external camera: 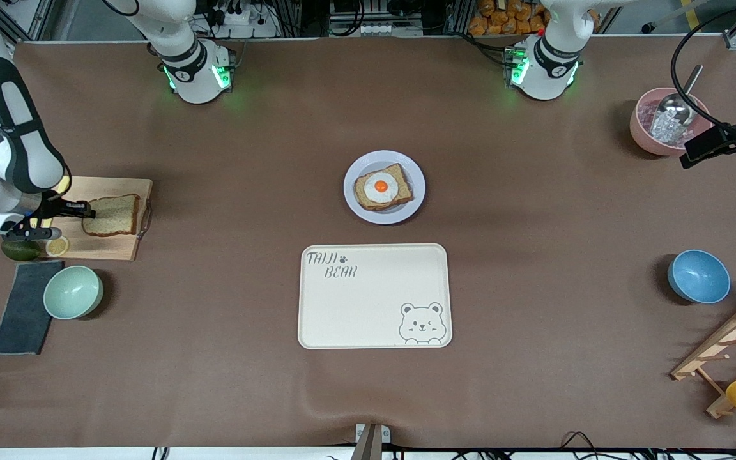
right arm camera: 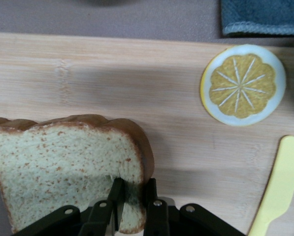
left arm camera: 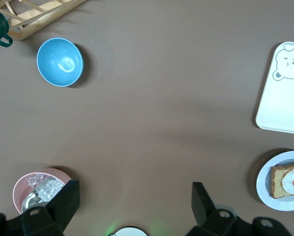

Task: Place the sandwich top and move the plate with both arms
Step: 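Lower the right gripper and close it on the bread slice, then lift the bread slice and carry it to the white plate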

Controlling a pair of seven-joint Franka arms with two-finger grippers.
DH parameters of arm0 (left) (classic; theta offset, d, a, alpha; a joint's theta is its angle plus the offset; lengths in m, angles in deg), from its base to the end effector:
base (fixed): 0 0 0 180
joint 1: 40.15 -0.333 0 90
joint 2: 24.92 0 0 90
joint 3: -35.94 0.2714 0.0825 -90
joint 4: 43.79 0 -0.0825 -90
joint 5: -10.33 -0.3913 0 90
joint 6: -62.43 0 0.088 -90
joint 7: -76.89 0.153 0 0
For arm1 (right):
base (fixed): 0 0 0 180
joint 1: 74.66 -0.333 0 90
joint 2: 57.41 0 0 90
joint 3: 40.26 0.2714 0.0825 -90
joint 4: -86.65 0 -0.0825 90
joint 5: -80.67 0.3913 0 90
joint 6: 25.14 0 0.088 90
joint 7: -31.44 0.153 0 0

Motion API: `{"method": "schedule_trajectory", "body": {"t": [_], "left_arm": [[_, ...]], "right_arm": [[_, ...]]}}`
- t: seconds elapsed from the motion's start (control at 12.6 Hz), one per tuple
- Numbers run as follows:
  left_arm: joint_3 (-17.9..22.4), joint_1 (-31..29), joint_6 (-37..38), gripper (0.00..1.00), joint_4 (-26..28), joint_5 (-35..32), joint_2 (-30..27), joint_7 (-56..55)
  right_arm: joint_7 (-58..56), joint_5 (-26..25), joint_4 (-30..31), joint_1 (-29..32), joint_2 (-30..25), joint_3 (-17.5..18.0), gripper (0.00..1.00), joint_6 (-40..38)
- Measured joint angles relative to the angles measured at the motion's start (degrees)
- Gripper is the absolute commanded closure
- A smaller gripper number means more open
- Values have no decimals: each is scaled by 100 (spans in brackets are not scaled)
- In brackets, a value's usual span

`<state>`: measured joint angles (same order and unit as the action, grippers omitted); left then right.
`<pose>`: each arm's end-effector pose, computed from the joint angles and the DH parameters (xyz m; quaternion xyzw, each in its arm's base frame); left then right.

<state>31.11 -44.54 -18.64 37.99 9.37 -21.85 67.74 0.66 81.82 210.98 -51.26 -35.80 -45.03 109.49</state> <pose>0.5569 -0.0004 0.5585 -0.9965 -0.0769 0.0323 0.0088 0.4577 -0.2483 0.1104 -0.9950 -0.0164 0.0896 0.0402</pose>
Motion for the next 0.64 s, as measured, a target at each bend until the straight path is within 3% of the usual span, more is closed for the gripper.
{"method": "schedule_trajectory", "body": {"t": [0.64], "left_arm": [[-1, 0, 0, 0, 0, 0, 0, 0]], "right_arm": [[-219, 0, -206, 6, -57, 6, 100, -118]]}}
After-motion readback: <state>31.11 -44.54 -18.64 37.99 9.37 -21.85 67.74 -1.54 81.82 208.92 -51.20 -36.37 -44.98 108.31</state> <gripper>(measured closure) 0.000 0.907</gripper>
